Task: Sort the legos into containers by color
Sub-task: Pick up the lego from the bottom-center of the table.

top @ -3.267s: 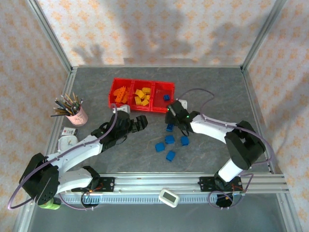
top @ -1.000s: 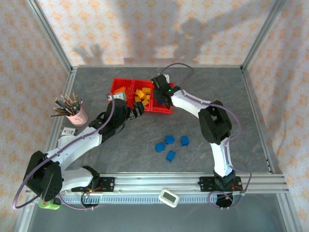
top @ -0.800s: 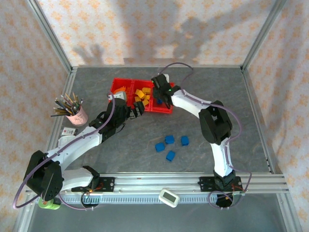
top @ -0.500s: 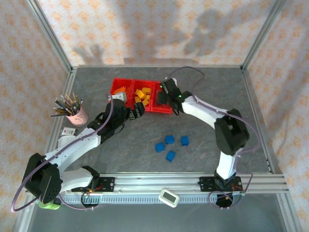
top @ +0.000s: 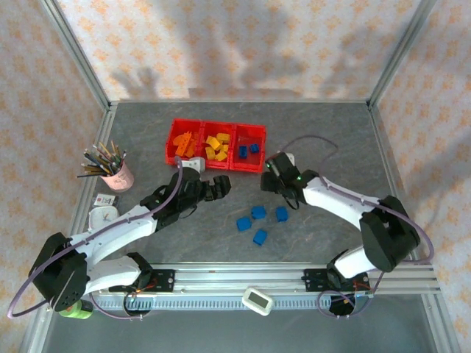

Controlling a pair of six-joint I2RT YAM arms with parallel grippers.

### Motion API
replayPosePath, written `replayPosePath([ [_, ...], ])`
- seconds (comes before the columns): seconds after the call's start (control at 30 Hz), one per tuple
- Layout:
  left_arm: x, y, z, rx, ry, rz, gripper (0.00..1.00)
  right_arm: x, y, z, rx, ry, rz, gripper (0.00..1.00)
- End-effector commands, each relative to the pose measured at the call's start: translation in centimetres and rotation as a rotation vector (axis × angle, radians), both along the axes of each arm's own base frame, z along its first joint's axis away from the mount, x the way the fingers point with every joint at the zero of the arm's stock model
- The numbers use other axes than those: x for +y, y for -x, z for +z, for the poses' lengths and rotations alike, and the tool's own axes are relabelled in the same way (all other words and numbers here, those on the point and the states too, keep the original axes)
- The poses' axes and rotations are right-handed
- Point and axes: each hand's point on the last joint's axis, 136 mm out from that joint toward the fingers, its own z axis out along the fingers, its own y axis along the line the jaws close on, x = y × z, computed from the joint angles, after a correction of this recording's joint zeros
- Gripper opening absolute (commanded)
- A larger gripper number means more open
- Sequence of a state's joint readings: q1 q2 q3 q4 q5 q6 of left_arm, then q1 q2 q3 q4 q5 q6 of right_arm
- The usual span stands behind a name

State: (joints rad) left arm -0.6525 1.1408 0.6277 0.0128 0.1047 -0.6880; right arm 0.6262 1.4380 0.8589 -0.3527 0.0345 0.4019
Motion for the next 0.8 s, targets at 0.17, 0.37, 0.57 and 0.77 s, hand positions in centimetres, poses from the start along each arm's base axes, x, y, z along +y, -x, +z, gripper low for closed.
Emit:
replayPosePath([
  [0.17,-1.7,1.5,0.0,-0.011,0.08,0.0,0.99,-1.5,4.7,-2.4,0.06,-0.03,-0.055,0.76],
  [0.37,-2.3,1.7,-0.8,0.009,0.087,0.01,0.99,-1.2,6.8,-4.4,0.105,-0.058,-0.055,0.76],
  [0.57,-3.0,1.6,-1.8,0.039,0.067,0.001,0.99,-1.2,7.1,-5.0,0.087,-0.044,-0.064,0.72],
  [0.77,-2.9,1.5,-2.3,0.049,0.051,0.011,0.99,-1.3,6.9,-5.2,0.077,-0.015,-0.055,0.64],
])
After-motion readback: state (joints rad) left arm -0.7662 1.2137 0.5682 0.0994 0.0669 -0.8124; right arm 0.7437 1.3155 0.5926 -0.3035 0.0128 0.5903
